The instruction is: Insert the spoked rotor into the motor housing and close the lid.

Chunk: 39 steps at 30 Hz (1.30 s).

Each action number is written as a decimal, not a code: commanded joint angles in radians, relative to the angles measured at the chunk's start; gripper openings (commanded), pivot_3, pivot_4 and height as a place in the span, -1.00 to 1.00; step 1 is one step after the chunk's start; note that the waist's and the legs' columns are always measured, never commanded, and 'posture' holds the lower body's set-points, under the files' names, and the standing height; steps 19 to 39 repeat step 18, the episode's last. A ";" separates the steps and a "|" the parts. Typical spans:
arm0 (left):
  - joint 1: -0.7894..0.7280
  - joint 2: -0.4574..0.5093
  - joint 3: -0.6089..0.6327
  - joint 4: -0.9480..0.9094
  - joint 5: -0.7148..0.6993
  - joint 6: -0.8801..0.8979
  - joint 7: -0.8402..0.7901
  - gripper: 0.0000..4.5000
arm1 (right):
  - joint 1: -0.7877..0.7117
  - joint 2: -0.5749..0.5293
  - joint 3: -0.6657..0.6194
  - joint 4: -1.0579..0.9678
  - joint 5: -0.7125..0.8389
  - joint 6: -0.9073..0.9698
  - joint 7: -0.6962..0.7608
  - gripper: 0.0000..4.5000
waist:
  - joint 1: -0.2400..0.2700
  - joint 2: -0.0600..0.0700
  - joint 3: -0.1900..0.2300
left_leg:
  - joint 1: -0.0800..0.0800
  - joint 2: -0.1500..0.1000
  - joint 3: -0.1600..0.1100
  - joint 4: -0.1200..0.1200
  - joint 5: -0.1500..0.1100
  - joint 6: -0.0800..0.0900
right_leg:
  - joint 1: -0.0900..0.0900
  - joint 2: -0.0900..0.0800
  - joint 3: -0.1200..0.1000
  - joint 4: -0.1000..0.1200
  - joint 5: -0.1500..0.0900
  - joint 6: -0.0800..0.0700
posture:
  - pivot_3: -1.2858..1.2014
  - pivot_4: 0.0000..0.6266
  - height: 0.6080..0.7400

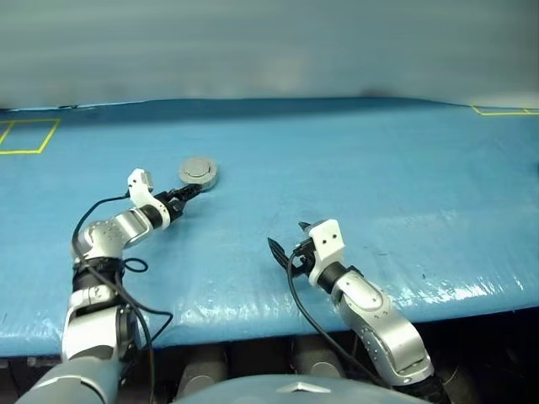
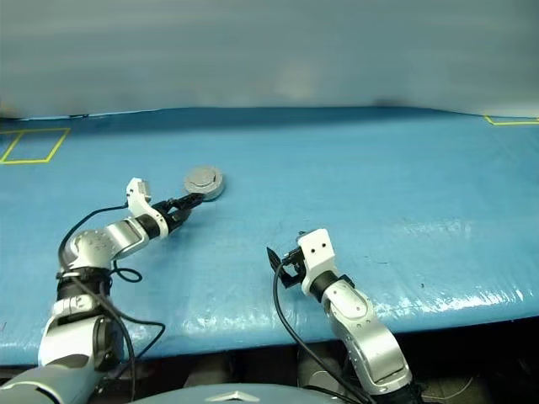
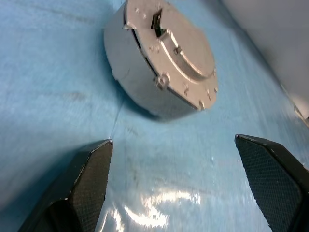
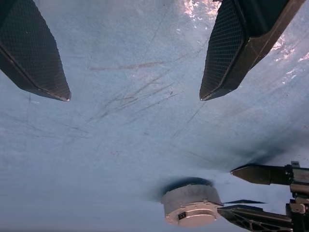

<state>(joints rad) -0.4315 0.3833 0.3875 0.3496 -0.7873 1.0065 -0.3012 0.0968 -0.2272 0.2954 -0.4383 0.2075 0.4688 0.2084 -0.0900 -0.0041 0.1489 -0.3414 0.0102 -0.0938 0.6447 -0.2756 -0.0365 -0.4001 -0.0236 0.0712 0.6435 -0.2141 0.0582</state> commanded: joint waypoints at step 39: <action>0.593 -0.009 -0.370 -0.681 0.570 -0.778 0.002 0.98 | 0.022 0.038 -0.070 -0.002 -0.096 -0.083 -0.023 1.00 | 0.036 -0.004 0.001 | -0.012 0.000 0.002 -0.003 -0.001 -0.001 | -0.013 -0.001 0.001 -0.003 -0.002 -0.003 | 0.03 -0.52 1.00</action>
